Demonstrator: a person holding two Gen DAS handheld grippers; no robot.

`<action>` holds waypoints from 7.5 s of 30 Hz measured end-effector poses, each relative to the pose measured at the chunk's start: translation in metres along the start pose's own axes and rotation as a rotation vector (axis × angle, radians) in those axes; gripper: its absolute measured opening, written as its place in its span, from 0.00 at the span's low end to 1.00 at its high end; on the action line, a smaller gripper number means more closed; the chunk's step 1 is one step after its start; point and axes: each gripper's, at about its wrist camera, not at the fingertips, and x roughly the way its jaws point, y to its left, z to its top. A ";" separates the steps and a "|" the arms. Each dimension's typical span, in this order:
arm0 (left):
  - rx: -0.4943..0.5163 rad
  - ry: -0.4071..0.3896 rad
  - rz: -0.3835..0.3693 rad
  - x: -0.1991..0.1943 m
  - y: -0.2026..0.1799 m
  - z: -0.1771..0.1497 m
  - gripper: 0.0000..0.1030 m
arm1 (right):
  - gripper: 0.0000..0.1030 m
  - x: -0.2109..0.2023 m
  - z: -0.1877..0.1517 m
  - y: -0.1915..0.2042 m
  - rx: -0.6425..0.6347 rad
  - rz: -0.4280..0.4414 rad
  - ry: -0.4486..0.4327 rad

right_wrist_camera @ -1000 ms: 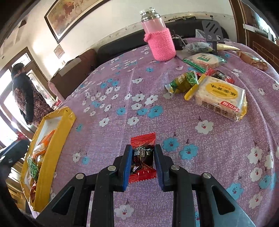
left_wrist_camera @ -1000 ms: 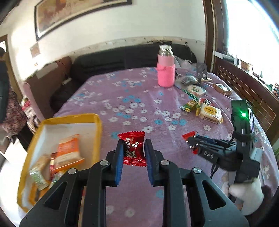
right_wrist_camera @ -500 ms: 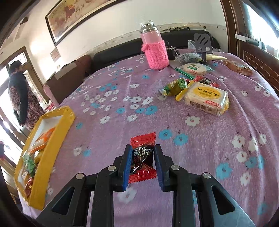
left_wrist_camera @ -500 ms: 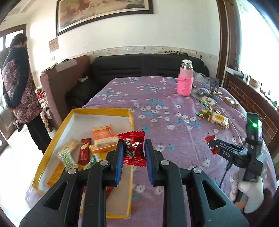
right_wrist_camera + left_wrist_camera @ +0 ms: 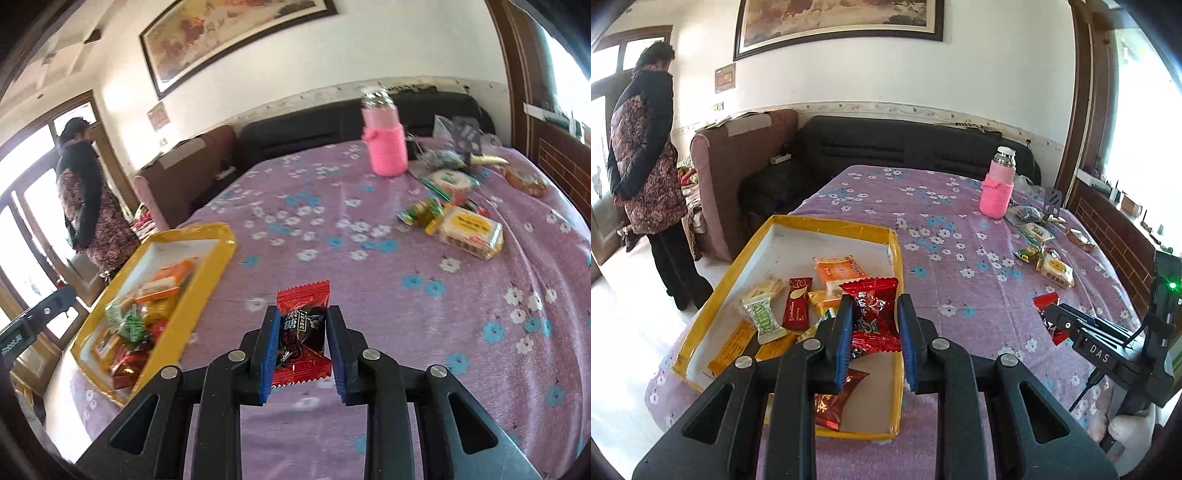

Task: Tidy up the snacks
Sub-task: 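Carry both red candies over the yellow tray and open both grippers, then withdraw both open grippers from the tray toward the remaining snacks, then grasp the yellow cracker pack with the right gripper while the left grasps a green sachet, then carry the cracker pack and green sachet over the tray and open both grippers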

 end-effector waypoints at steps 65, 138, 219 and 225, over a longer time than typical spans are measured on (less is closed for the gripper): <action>-0.163 0.041 0.147 0.049 0.127 -0.004 0.39 | 0.28 0.123 -0.004 0.236 -0.318 0.250 0.238; 0.289 0.312 -0.346 0.195 -0.188 0.076 0.83 | 0.69 0.076 0.045 -0.195 0.348 -0.177 0.133; 0.464 0.242 -0.168 0.263 -0.245 0.066 0.79 | 0.69 0.087 0.042 -0.168 0.187 -0.207 0.184; 0.522 0.291 -0.123 0.304 -0.247 0.053 0.62 | 0.69 0.089 0.041 -0.168 0.177 -0.202 0.192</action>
